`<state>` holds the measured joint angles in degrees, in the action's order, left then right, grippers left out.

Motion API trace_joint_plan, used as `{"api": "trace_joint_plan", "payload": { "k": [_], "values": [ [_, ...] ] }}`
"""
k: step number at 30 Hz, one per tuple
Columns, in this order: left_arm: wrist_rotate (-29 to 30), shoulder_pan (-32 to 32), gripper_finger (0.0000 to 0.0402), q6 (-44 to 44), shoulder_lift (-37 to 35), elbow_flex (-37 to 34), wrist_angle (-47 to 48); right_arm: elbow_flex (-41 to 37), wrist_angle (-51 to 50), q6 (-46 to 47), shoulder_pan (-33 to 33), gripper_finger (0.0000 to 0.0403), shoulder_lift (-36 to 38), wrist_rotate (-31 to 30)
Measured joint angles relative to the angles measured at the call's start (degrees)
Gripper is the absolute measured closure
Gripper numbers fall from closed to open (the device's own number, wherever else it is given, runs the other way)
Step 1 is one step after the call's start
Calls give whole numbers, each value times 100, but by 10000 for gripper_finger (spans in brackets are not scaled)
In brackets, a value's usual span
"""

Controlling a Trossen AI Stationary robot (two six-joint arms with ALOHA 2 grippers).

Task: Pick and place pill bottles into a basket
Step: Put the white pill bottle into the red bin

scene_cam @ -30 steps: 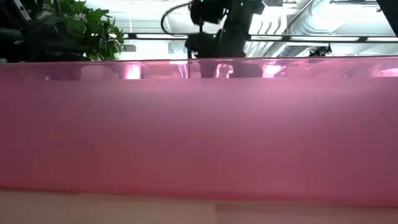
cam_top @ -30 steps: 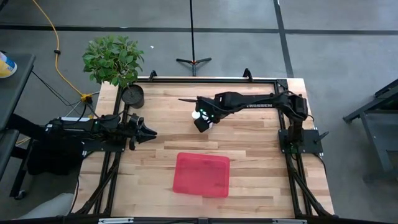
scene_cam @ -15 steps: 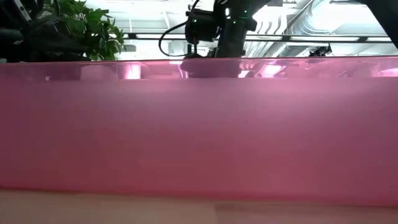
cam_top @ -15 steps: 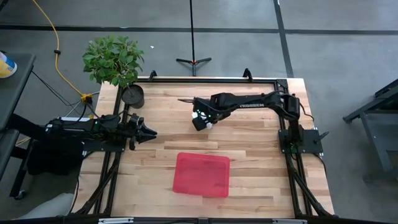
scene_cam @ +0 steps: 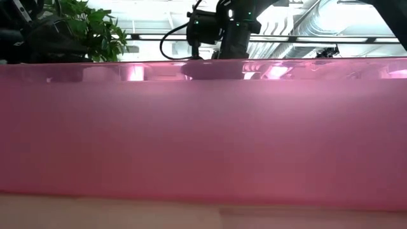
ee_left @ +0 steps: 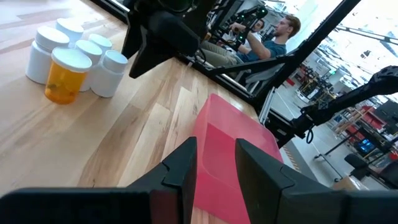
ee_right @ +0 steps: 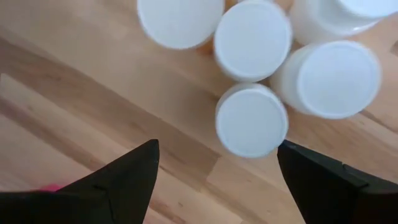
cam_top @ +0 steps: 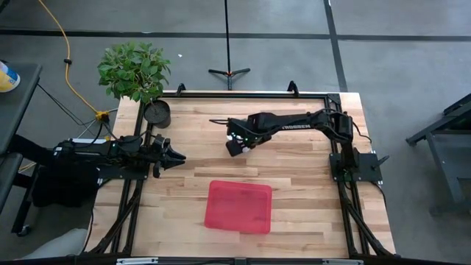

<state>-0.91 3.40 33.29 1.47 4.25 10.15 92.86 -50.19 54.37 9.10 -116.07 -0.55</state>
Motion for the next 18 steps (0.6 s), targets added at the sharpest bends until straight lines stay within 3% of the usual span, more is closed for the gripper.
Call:
{"api": "trace_joint_plan", "payload": {
  "k": [18],
  "values": [
    [3,0,257,0,-1,0,2,0,139,118,155,86,-258,-42]
  ]
}}
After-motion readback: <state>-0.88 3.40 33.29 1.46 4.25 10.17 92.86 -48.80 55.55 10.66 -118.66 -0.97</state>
